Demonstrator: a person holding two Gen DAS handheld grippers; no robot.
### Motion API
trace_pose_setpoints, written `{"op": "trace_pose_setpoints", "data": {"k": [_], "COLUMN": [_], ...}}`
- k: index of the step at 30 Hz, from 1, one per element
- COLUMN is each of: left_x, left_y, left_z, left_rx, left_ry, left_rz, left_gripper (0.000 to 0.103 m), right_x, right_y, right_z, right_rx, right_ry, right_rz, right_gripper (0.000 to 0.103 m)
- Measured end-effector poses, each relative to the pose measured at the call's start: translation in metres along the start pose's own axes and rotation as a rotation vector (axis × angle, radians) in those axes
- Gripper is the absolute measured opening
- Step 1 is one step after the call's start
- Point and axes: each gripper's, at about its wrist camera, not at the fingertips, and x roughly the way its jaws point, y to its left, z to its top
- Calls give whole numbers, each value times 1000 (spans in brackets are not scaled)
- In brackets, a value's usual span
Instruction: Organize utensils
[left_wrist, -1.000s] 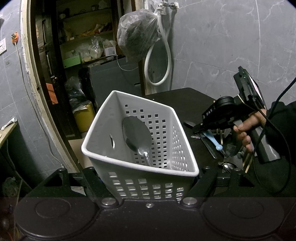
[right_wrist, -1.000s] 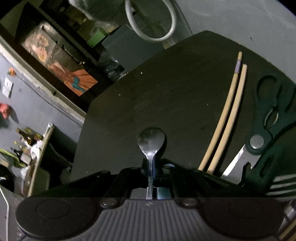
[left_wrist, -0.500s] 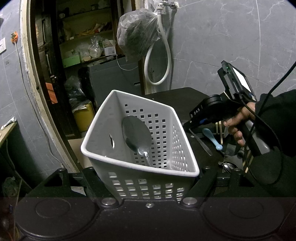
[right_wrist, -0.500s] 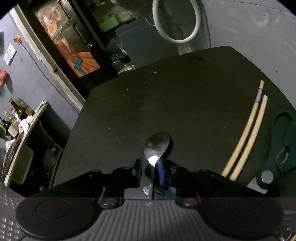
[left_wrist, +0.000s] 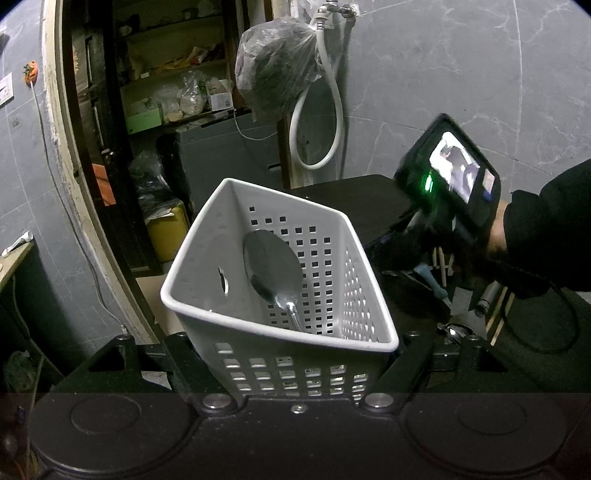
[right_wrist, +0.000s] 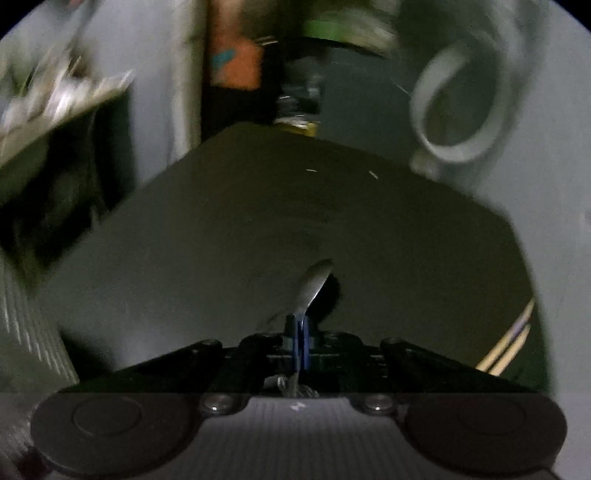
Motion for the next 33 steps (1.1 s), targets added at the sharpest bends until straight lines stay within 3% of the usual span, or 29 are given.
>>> {"op": "trace_pose_setpoints", "data": {"k": [3, 6, 12, 18, 20, 33], "left_x": [-1, -1, -2, -1, -1, 1], "left_y": [1, 2, 4, 5, 5, 6], "left_z": [0, 0, 0, 2, 2, 4], "left_rx": [-1, -2, -4, -5, -5, -4], "left_ry": [0, 0, 2, 5, 6, 11], "left_rz": [-3, -3, -2, -2, -2, -4], "left_gripper": [79, 79, 79, 79, 79, 78], "right_x": [-4, -6, -11, -14, -14, 3], "right_y": [32, 34, 2, -44, -55, -53], "right_z": [0, -1, -1, -16, -21, -5], "right_rx": [-185, -151, 95, 459, 500, 417], "right_ry": [6, 11, 8, 5, 0, 31], "right_rz": [-37, -19, 79, 191, 209, 201], "right_gripper": [1, 2, 2, 1, 1, 2]}}
